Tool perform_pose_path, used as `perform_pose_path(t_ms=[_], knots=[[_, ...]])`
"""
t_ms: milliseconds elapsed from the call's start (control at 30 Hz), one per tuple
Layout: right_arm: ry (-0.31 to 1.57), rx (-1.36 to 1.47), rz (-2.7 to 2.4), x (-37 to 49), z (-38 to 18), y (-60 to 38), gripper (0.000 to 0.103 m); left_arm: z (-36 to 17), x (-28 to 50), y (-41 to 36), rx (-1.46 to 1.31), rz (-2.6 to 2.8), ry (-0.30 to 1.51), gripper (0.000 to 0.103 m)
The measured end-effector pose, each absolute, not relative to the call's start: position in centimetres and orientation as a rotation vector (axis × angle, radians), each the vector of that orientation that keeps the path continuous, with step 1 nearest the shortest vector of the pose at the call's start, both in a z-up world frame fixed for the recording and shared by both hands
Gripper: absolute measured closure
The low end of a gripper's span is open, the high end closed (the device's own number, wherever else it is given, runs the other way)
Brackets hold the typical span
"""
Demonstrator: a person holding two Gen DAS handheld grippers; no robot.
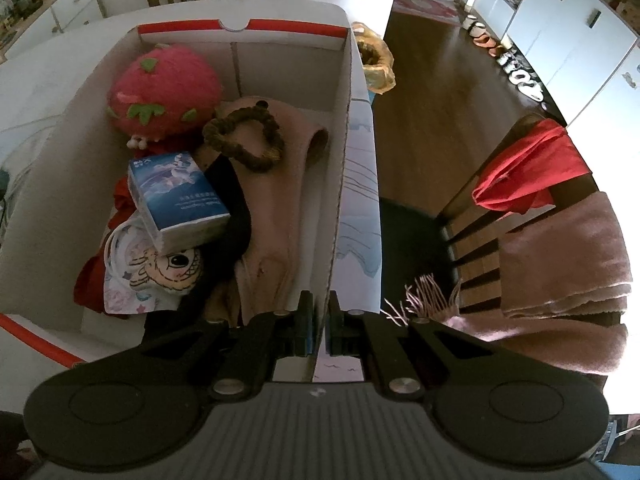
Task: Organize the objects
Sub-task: 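Move the left gripper back toward the cable on the table, then close the left gripper on the black cable and lift it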
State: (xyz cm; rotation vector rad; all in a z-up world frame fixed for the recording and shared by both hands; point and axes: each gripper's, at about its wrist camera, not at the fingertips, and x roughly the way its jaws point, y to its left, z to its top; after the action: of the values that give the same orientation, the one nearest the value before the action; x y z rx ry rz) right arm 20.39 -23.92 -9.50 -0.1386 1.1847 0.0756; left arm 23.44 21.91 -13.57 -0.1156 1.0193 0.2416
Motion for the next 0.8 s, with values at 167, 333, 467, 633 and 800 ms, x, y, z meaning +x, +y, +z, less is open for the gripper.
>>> perform_pose_path(t_ms=[167,333,467,633,800], knots=[[1.188,-0.137,0.068,20.5,-9.5,-23.9,0.098,-14.5,23.5,22.7,-0.229,0.265,1.079,0.018],[1.189,-0.136,0.067,20.5,-9.6,-23.8,0.098,-14.4,23.4,22.4,-0.280,0.263,1.086,0.025],[1.189,-0.138,0.067,20.6,-9.6,-23.8,0.098,-14.4,23.6,22.4,-0.309,0.255,1.087,0.038],[1.189,-0.137,0.068,20.5,-9.6,-23.8,0.098,-14.4,23.9,21.7,-0.321,0.238,1.089,0.060],[1.186,-0.141,0.073,20.5,-9.7,-23.9,0.098,-14.1,23.7,21.6,-0.338,0.226,1.084,0.084]])
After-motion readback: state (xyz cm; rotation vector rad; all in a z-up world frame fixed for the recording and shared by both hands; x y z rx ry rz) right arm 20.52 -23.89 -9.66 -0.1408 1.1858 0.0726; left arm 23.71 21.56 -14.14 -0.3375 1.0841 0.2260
